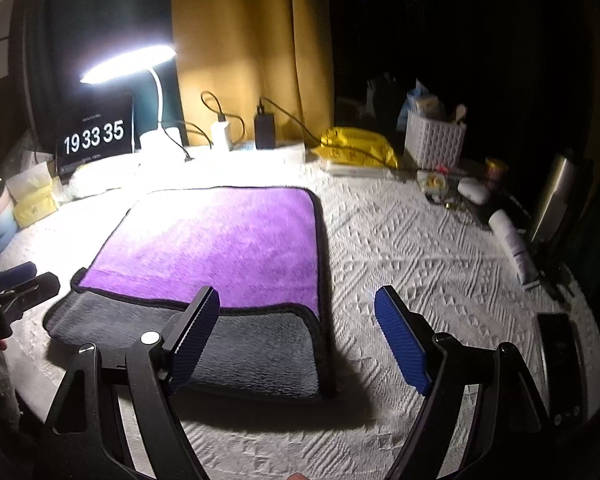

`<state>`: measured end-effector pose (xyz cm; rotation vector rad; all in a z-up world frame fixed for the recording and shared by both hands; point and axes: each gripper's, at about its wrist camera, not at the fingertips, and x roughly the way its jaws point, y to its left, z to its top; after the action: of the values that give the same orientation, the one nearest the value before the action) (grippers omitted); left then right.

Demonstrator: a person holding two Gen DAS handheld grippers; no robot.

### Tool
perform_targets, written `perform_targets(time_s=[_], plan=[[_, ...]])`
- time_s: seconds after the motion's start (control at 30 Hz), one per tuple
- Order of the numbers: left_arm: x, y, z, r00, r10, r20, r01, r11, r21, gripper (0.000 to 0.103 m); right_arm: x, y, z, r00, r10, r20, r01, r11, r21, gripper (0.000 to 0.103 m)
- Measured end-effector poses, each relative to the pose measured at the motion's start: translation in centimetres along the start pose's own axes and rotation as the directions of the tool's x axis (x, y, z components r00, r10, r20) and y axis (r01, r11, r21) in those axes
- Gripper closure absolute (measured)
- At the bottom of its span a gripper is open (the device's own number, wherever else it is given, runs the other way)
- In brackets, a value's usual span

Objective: Fold towel

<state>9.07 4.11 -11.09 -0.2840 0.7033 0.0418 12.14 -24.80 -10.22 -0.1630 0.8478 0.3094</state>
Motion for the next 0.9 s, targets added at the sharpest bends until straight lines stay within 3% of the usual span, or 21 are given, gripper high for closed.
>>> perform_targets(time_s=[0.07,0.23,0.43,0.5,0.63,0.7,0.87,0.9], plan=[[0.8,0.2,-0.4,0.999,0.005,-0.032,-0.005,1.000,-0.002,0.014,0.8,-0.4,-0.2,1.000,0.000,-0.021,0.000,1.000,0.004,0.025],[2.4,0.5,-1.3,0.996,0.012,-0.090,-0.013,1.000,-0.009,0.025,2.5,-1.2,-0.9,0.997,0.021,-0.069,-0.020,1.000,0.011,0.036],[3.2,0.9,-1.9,0.990,0.030,-0.135,-0.033,0.999,-0.019,0.036,4.1,-1.9,-1.6,0.991,0.059,-0.117,-0.055,0.998,0.037,0.039],[3.4,1.1,-2.0,0.989,0.042,-0.142,-0.045,0.999,-0.021,0.044,4.4,-1.9,-1.8,0.989,0.070,-0.128,-0.065,0.997,0.045,0.040],[3.3,1.2,-2.0,0.989,0.050,-0.141,-0.053,0.998,-0.020,0.049,5.0,-2.1,-2.2,0.985,0.088,-0.148,-0.080,0.995,0.059,0.051],[3.2,1.3,-2.0,0.989,0.052,-0.138,-0.055,0.998,-0.019,0.059,5.1,-2.2,-2.3,0.983,0.093,-0.155,-0.084,0.994,0.064,0.053],[3.2,1.2,-2.2,0.989,0.066,-0.136,-0.069,0.998,-0.013,0.078,5.4,-2.0,-2.4,0.982,0.098,-0.163,-0.090,0.994,0.056,0.072],[3.3,1.3,-2.2,0.988,0.066,-0.136,-0.069,0.998,-0.016,0.080,5.5,-2.0,-2.4,0.982,0.095,-0.164,-0.087,0.995,0.051,0.082]])
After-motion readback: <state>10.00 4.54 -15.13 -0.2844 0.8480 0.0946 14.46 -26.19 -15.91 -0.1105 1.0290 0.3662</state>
